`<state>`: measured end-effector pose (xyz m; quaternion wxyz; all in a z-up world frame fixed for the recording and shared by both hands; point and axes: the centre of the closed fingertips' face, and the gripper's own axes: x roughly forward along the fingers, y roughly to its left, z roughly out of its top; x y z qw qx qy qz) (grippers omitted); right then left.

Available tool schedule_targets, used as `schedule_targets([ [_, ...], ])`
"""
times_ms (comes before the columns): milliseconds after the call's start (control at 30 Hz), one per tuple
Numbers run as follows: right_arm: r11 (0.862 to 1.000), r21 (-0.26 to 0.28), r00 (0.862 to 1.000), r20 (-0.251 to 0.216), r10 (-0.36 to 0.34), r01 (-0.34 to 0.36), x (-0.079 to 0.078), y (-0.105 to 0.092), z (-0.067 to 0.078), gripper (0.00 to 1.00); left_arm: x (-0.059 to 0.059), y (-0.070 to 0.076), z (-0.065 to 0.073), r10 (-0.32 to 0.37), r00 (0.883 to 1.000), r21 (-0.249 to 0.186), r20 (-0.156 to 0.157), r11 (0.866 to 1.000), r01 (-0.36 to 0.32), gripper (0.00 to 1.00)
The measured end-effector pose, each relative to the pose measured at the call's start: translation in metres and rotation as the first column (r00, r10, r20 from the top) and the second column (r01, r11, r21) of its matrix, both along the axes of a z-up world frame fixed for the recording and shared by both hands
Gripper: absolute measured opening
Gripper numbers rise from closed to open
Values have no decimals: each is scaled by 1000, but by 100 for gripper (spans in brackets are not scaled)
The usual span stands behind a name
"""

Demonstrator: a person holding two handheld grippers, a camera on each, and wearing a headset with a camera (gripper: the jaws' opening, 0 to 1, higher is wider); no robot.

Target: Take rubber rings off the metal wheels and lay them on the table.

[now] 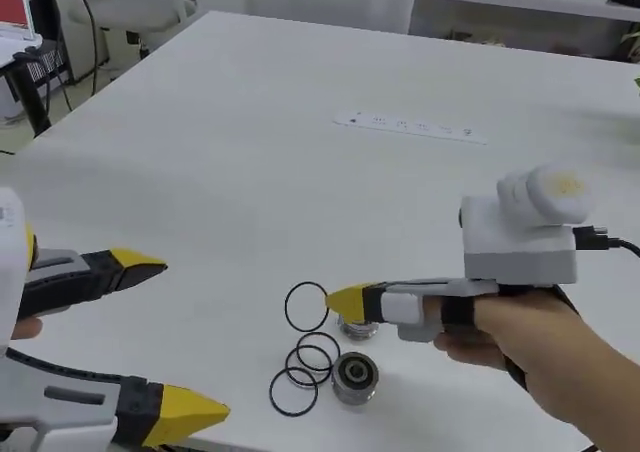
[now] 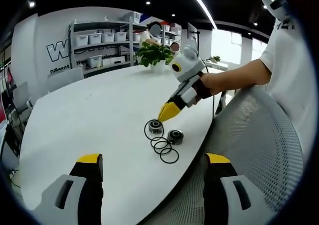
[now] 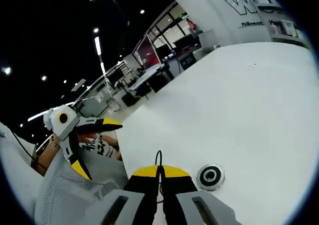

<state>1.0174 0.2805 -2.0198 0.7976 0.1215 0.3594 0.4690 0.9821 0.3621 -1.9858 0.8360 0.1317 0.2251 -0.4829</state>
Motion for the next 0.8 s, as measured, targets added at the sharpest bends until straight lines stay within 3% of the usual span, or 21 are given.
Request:
schedule_targets([
  [133, 999, -28, 1000, -2, 28, -28, -5, 6, -8, 0, 0, -1, 1, 4, 1000, -14, -4, 1000, -4, 80],
  [333, 996, -72, 998, -20, 57, -58, -9, 8, -24, 0, -3, 2, -9, -14, 1000, 51, -11, 999, 14, 77],
  [800, 980, -187, 997, 5, 73, -70, -8, -3, -41, 0, -3, 3, -9, -3, 1000, 45, -20, 999, 4, 73],
])
